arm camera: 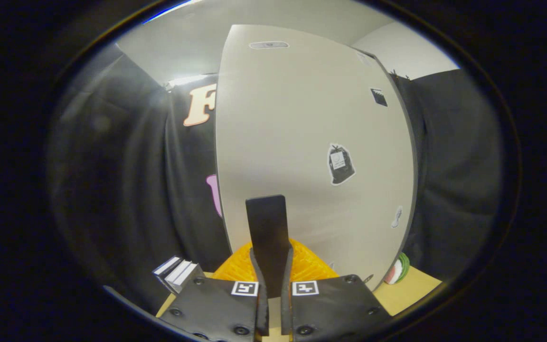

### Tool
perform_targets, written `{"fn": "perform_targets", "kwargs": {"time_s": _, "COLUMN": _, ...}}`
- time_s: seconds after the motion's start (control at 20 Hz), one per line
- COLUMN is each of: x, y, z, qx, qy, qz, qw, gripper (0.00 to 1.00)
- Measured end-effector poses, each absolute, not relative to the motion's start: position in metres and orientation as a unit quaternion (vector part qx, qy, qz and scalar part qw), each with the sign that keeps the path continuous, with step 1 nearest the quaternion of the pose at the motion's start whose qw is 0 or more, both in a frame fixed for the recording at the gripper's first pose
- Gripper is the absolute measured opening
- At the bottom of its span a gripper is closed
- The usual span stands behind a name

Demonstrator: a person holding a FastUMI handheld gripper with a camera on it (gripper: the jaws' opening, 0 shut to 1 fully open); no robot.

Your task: Open the shoe cabinet door, grab the shoes and put them into the shoe cabinet, then close the shoe cabinet door.

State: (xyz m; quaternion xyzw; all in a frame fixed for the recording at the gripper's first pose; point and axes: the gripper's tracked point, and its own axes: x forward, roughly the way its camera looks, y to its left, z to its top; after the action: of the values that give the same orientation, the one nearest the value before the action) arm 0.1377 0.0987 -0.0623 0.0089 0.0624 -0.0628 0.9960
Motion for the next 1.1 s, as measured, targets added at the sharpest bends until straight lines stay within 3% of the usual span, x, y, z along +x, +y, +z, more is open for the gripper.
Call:
{"fn": "perform_targets", "kwargs": {"time_s": 0.5, "x": 0.028, "y": 0.043, "z": -0.038, "qx": 0.014, "qy": 0.075, "qz": -0.002, "qw": 0.997, "gripper": 0.11}}
{"fn": "perform_targets", "kwargs": {"time_s": 1.1, "x": -0.058, "y": -0.058, "z": -0.022, "qx": 0.017, "qy": 0.071, "qz": -0.006, "qw": 0.997, "gripper": 0.10}}
